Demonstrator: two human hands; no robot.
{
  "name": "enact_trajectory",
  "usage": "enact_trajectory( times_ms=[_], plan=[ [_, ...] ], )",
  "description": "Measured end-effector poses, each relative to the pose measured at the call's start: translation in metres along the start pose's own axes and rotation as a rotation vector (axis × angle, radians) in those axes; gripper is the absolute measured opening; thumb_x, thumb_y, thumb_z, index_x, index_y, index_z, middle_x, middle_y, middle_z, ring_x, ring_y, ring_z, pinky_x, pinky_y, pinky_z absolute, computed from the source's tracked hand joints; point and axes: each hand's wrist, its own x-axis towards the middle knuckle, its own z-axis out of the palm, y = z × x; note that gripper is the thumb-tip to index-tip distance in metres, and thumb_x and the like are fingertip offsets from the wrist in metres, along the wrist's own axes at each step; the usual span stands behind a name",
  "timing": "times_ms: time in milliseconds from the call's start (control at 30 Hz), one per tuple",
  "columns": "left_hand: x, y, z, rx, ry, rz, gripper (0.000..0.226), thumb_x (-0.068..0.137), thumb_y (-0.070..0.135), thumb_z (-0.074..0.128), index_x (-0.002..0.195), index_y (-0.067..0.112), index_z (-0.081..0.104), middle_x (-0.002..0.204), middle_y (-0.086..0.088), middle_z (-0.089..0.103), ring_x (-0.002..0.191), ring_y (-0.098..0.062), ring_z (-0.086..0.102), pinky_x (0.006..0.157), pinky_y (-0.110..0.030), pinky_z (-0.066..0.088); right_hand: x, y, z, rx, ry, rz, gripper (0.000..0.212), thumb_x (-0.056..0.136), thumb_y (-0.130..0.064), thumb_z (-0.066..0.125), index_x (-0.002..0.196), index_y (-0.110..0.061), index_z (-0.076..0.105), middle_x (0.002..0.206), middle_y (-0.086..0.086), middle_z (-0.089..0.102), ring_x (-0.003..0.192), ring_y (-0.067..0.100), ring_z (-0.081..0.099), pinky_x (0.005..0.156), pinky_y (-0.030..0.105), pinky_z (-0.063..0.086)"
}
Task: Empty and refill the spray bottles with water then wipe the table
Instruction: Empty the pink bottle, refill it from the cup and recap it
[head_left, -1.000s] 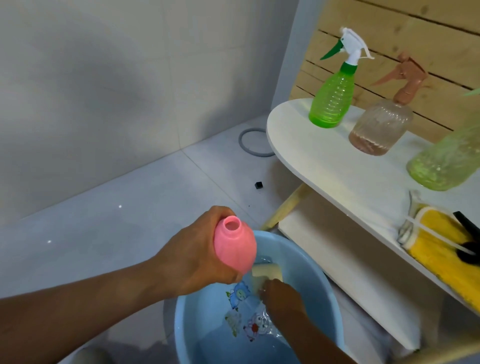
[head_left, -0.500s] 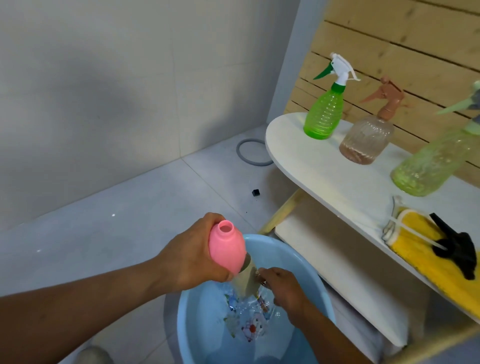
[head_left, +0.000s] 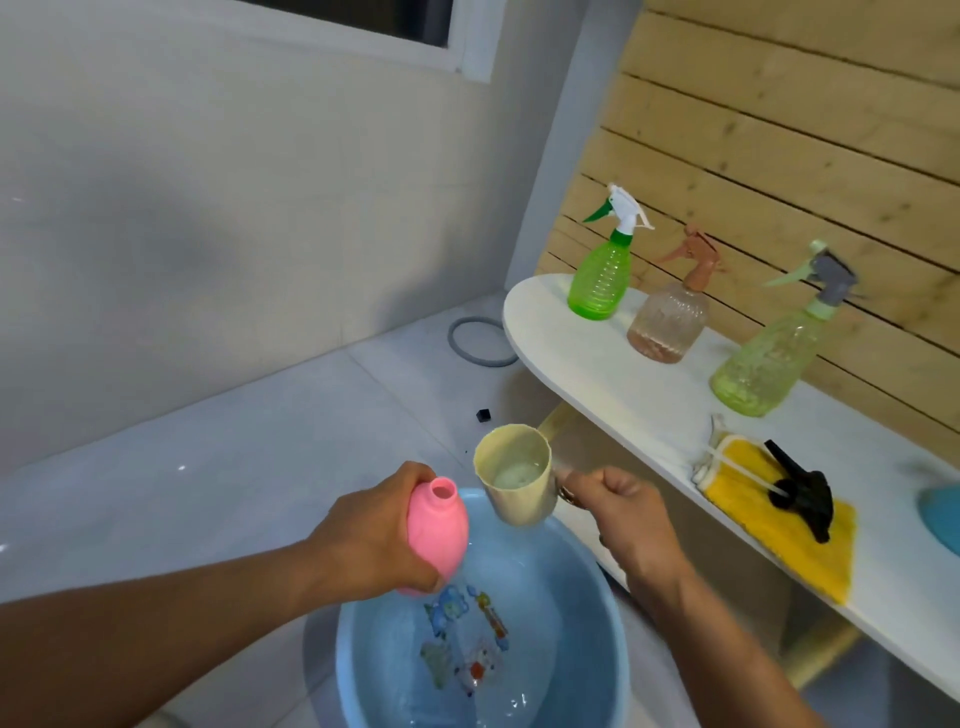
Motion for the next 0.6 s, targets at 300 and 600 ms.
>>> enact_trajectory(
  times_ms=[300,600],
  plan=[
    [0.003,0.022,0.0,0.025,0.031,0.034,0.096,0.045,0.056,0.089,0.126,0.053,0.038,0.112,0.02,0.062,0.106,-0.018,0.062,0.088,-0.036,0.058,-0.017,-0.057,-0.02,-0.024,0.051,-0.302,0.047,0.085,-0.034,0.08,0.064,-0.006,0.049,0.054,-0.007,0.035,0.051,0.008,0.029,0.044,0.013,0.027],
    [0.008,0.037,0.0,0.025,0.043,0.086,0.096,0.047,0.059,0.088,0.128,0.055,0.036,0.116,0.02,0.059,0.109,-0.019,0.059,0.089,-0.036,0.057,-0.029,-0.066,-0.021,-0.091,0.083,-0.411,0.044,0.085,-0.033,0.08,0.064,-0.009,0.049,0.049,-0.013,0.033,0.047,0.005,0.027,0.042,0.013,0.025]
  ],
)
